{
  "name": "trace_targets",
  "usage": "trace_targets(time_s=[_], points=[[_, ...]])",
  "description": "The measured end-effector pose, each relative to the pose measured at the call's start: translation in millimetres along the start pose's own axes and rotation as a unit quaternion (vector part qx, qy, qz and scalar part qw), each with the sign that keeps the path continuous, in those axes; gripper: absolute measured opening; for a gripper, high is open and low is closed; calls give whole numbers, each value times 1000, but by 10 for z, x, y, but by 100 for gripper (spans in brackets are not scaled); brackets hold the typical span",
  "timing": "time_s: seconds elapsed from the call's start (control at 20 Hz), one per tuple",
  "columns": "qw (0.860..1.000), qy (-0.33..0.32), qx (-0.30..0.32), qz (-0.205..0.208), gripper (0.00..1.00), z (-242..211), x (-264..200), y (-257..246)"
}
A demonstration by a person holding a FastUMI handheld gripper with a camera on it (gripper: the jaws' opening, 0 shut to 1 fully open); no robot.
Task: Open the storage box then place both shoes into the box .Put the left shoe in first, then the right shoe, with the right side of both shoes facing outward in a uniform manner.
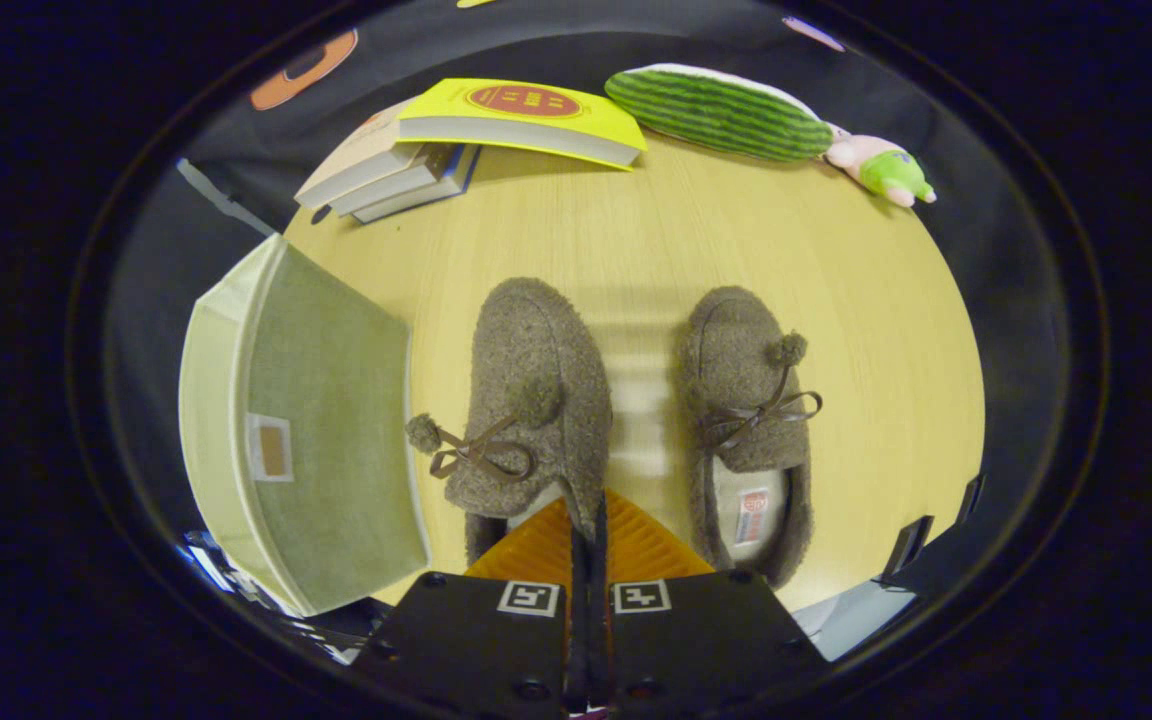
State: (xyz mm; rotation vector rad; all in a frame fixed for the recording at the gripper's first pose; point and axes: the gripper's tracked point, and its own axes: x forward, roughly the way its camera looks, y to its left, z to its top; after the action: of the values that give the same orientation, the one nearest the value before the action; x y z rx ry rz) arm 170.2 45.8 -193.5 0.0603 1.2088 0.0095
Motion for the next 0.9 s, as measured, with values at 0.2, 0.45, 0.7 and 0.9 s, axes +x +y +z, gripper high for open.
trace_targets(time_s=[0.2,0.45,0.7,0.9], points=[[1000,-25,8,6,6,64,-445,159],[999,-49,-8,15,6,67,-926,467],[997,-60,-22,34,6,-3,-1267,836],[995,-69,-12,65,6,-29,-1394,1223]])
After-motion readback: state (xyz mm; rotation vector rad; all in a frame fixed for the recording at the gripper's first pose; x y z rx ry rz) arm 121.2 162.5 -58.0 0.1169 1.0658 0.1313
